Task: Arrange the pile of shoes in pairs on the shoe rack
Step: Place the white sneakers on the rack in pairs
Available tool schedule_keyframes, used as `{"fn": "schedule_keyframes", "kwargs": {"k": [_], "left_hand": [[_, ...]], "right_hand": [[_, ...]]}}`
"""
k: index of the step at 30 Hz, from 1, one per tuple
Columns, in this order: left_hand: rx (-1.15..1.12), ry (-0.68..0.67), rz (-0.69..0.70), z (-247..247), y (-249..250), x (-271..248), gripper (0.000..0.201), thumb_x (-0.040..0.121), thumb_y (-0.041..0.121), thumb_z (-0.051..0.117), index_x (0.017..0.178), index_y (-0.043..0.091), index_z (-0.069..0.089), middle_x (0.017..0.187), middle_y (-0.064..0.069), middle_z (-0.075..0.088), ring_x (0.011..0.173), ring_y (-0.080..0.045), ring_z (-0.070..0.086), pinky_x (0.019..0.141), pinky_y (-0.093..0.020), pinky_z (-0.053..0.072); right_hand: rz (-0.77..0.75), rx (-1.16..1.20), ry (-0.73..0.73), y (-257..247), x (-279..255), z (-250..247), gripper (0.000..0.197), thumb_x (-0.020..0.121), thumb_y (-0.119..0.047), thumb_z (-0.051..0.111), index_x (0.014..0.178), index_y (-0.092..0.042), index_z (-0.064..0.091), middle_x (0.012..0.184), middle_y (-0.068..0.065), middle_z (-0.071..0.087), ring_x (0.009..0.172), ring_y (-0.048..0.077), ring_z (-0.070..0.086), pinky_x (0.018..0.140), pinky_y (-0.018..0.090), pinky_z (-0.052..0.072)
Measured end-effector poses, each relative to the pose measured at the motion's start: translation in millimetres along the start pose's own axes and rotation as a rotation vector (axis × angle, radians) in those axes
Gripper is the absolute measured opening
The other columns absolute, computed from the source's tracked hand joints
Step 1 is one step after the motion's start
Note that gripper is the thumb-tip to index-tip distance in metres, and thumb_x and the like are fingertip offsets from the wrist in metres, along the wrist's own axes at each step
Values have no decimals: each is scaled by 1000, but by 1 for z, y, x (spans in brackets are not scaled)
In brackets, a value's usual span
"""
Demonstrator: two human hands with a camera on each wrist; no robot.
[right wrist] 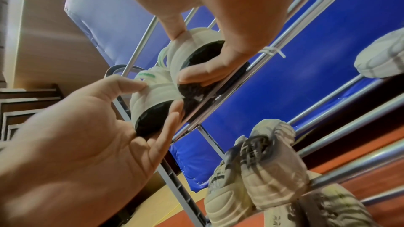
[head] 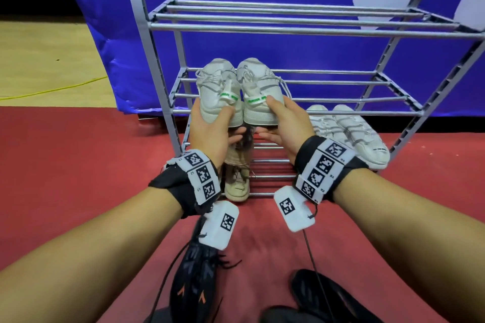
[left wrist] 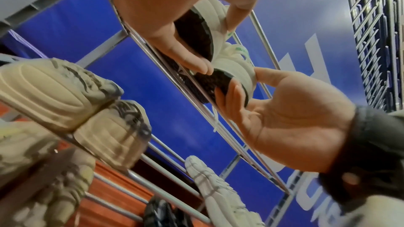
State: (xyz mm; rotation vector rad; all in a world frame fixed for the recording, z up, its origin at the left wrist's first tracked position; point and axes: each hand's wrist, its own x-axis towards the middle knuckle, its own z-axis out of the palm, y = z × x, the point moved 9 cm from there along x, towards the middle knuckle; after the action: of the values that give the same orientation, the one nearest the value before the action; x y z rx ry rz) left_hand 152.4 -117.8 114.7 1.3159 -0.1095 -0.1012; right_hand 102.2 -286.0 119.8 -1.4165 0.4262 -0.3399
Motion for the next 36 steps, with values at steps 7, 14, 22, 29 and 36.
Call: {"fn": "schedule_keyframes", "kwargs": {"k": [7, 14, 22, 29, 36], "left_hand": [[83, 85, 31, -27, 11, 25, 47, 88, 23, 61, 133, 25, 49, 102, -10, 73, 64, -28, 73, 58, -30, 58], [240, 122, 75, -43, 5, 19, 85, 73, 46, 82, 142, 25, 38, 116, -1, 69, 64, -20, 75, 58, -31, 59], [203, 153, 224, -43, 27, 30, 62, 81, 21, 80, 136, 19, 51, 96, 18, 66, 67, 8, 68, 66, -25, 61], [329, 206, 181, -56, 19, 36, 70, 71, 47, 82, 132, 29, 53, 110, 15, 68, 99, -4, 66, 90, -25, 53], [289, 211, 198, -53, 16, 33, 66, 75, 38, 82, 133, 24, 54, 106, 18, 66, 92, 5, 63, 75, -6, 46]], "right_hand": [[27, 15, -40, -8, 14, 38, 35, 98, -39, 58, 125, -17, 60, 120, 10, 69, 76, 25, 76, 66, 29, 62], [-29, -204, -130, -5, 3, 44, 37, 87, -43, 73, 117, -27, 59, 102, -4, 72, 63, 23, 75, 53, 28, 53], [-158, -212, -70, -7, 14, 52, 49, 89, -28, 74, 128, -15, 49, 107, 4, 73, 60, 16, 74, 49, 24, 53], [-154, -251, -47, 0, 18, 51, 53, 84, -33, 78, 129, -16, 53, 111, 5, 71, 65, 16, 73, 44, 19, 49], [-157, -375, -78, 7, 19, 47, 63, 82, -45, 75, 134, -23, 48, 112, -2, 69, 68, 15, 75, 61, 47, 63]]}}
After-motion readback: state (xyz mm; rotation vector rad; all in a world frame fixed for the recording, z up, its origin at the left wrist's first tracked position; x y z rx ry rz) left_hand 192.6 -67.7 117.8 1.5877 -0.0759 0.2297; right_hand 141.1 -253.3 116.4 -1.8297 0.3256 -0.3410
